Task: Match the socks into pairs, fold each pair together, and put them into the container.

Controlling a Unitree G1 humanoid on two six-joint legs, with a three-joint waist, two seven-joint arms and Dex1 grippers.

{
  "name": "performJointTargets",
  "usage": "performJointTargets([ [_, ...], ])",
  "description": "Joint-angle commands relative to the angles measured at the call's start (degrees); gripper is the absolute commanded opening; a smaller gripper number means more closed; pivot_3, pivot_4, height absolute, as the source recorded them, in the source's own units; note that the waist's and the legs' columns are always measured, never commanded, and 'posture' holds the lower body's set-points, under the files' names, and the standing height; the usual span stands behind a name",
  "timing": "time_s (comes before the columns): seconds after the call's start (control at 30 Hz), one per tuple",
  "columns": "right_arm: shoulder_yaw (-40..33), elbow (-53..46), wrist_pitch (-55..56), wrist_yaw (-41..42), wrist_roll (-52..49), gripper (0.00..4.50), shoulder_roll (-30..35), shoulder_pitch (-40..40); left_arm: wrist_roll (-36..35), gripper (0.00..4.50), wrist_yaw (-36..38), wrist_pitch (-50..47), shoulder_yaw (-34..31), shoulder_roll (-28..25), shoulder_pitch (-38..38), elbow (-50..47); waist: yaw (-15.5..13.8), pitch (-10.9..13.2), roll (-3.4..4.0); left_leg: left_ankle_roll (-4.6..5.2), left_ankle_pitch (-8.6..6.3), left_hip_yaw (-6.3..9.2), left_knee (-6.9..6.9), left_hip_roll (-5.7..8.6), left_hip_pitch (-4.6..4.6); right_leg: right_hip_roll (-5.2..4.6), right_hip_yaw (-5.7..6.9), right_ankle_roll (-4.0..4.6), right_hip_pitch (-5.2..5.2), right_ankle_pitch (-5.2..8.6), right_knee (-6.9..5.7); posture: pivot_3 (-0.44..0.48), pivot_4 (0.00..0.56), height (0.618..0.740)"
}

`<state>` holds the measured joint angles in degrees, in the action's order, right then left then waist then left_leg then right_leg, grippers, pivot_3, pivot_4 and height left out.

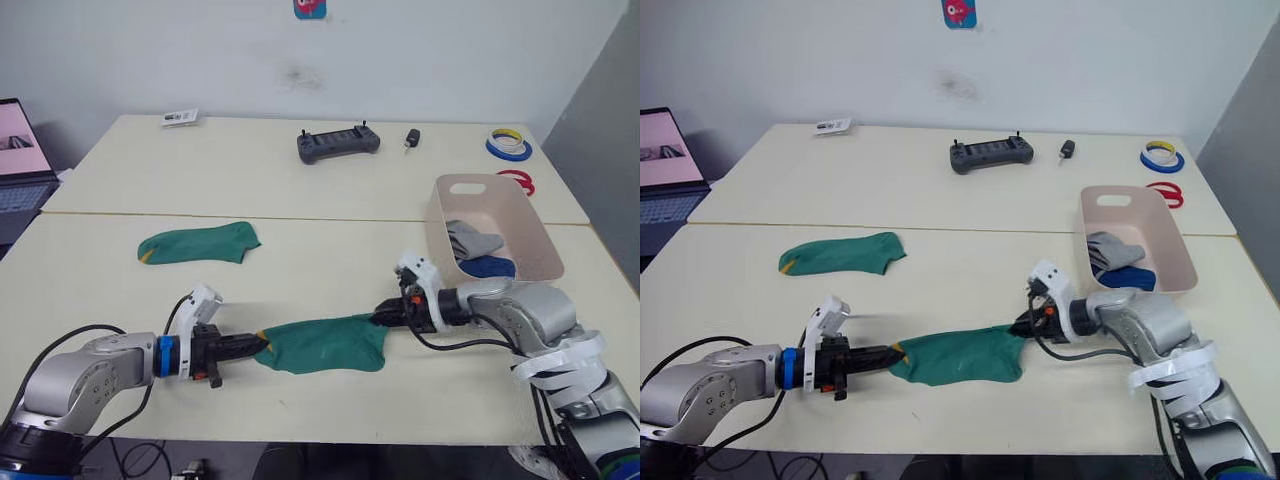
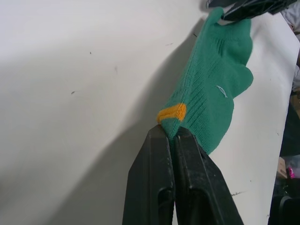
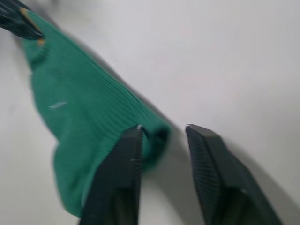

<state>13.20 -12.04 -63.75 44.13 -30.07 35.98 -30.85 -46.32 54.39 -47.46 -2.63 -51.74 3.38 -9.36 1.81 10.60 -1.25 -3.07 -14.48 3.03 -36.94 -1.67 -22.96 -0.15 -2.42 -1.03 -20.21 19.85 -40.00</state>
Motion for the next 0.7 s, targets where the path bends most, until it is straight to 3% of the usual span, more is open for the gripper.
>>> performJointTargets([
  [0.03,-6.29,-3.45,2.37,5.20,-4.29,3.09,2.77,1.20,1.49,0.00,1.41,0.03,-0.19,-0.02,2.78,-0.69,-0.02,0.00,0.00,0.00,0.00,0.01,0.00,0.00,-0.01,0.00,0.01,0.00,0.00,0.00,0.00,0.000,0.150,0.740],
  [0.07,-7.66,-4.97,2.25,7.28,-6.24,3.44,3.87,2.25,1.77,0.00,1.76,-0.26,0.03,0.00,3.76,-0.11,-0.02,0.00,0.00,0.00,0.00,0.01,0.00,0.00,0.00,0.00,0.01,0.00,0.00,0.00,0.00,0.000,0.150,0.740],
  [0.2,-7.14,-10.20,6.44,9.45,-5.69,3.44,6.59,7.43,3.98,0.00,3.82,-0.25,1.48,-0.13,6.63,2.04,-0.03,0.00,0.00,0.00,0.00,0.03,0.03,-0.01,-0.01,0.02,0.03,0.00,0.02,0.00,0.02,0.000,0.150,0.740],
  [0.33,-5.27,-13.92,10.39,7.77,-3.72,3.44,5.34,10.92,6.96,0.00,5.71,-0.18,3.46,-0.29,9.08,4.63,0.25,0.00,0.00,0.00,0.00,-0.02,0.01,-0.01,0.02,0.03,0.00,-0.01,0.01,0.00,-0.02,0.000,0.150,0.740],
  [0.47,-3.39,-15.78,14.08,6.99,-1.68,3.44,4.20,12.38,8.94,0.00,6.89,0.14,4.13,-0.02,9.70,5.91,0.33,0.00,0.00,0.00,0.00,-0.01,0.00,-0.02,0.03,0.04,0.01,-0.01,0.01,0.00,-0.04,0.000,0.150,0.740],
  [0.7,3.24,-16.21,19.84,7.77,6.25,3.44,8.15,16.26,9.88,0.00,6.70,-0.41,3.09,0.69,9.00,6.26,0.00,0.00,0.00,-0.01,0.00,0.00,-0.01,0.01,-0.02,0.00,0.00,-0.01,0.01,0.00,0.02,0.000,0.150,0.740],
])
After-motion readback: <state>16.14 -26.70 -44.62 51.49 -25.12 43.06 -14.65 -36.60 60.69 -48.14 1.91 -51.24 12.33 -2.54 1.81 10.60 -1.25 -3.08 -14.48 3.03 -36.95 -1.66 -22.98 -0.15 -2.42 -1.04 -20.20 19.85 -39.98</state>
